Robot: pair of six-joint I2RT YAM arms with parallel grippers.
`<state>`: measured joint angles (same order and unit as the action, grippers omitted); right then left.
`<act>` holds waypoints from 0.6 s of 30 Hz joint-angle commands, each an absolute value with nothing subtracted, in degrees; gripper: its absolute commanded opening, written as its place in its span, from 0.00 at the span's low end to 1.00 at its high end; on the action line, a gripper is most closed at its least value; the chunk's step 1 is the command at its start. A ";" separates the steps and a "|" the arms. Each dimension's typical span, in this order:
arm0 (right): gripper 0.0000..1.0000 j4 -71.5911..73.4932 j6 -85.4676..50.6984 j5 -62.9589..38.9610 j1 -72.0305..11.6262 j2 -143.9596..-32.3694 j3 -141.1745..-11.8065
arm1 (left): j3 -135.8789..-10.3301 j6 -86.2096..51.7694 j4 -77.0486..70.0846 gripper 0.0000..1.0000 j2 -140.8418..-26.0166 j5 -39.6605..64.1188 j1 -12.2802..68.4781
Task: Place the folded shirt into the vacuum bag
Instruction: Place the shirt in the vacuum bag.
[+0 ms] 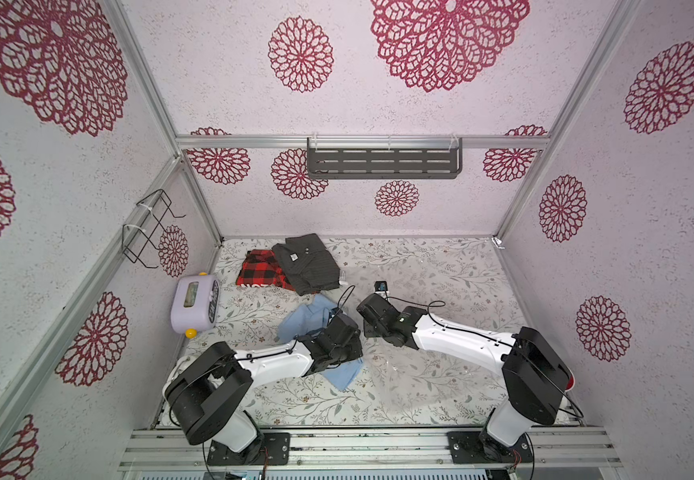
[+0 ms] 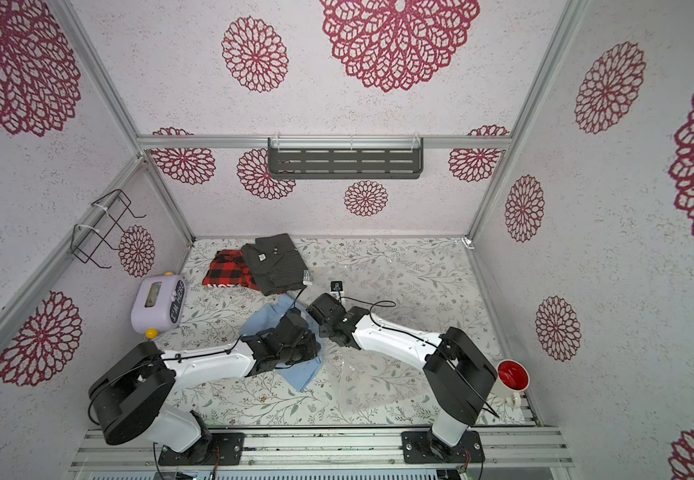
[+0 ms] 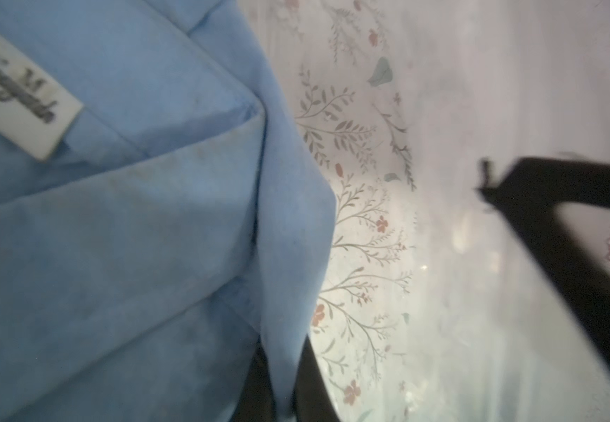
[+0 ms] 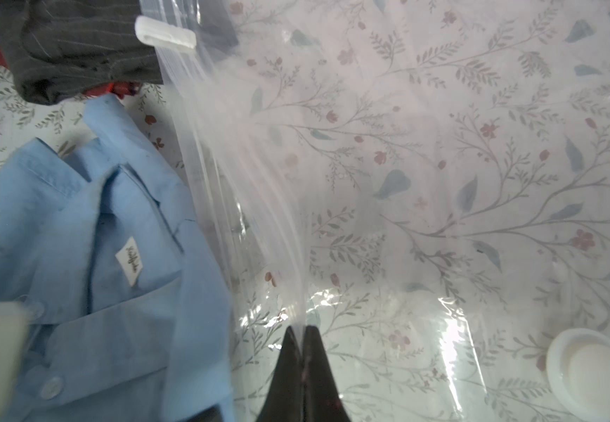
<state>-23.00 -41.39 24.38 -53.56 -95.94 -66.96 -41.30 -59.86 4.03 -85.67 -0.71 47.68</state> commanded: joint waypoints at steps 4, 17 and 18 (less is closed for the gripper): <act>0.00 -22.12 -40.30 25.45 -53.71 -97.63 -69.43 | -40.36 -57.66 11.59 0.00 -76.50 -3.51 47.94; 0.00 -20.23 -40.61 23.51 -53.41 -98.96 -69.87 | -38.08 -61.02 2.46 0.00 -71.88 4.61 48.89; 0.00 -20.13 -40.61 23.39 -53.30 -98.96 -69.87 | -38.01 -61.19 2.02 0.00 -72.06 4.88 48.96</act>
